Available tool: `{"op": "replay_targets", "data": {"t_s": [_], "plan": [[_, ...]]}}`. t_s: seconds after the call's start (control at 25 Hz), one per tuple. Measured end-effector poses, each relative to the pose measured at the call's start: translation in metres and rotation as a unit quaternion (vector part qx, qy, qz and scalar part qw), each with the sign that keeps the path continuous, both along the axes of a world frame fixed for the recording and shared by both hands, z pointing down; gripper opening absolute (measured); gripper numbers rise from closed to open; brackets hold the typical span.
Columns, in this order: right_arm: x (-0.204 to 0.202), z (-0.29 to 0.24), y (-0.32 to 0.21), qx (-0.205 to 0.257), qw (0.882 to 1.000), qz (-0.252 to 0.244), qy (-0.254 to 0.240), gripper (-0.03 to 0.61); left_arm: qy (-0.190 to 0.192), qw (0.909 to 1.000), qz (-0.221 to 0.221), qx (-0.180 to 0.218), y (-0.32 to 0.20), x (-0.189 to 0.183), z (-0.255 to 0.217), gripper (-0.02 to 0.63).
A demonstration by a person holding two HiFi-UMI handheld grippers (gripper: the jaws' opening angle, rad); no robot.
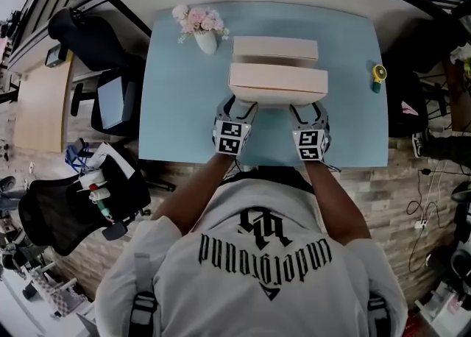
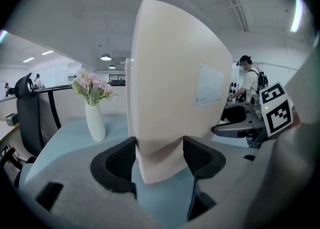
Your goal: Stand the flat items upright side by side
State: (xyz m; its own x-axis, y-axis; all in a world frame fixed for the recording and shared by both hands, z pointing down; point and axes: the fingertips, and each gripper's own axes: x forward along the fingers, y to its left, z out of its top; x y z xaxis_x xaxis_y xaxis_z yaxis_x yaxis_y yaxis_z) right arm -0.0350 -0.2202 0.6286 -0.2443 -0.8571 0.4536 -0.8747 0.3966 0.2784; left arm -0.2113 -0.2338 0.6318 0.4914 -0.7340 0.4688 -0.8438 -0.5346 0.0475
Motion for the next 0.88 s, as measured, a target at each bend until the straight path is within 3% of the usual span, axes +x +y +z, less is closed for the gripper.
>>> {"op": "replay_targets", "data": {"t_s": [0.88], "plan": [[0.003,0.046,-0.04,-0.025,0.999,-0.018,0.014,0.288,-0.02,0.9995,-0.007,-0.025,-0.036,0.004,0.041,0.291]]}}
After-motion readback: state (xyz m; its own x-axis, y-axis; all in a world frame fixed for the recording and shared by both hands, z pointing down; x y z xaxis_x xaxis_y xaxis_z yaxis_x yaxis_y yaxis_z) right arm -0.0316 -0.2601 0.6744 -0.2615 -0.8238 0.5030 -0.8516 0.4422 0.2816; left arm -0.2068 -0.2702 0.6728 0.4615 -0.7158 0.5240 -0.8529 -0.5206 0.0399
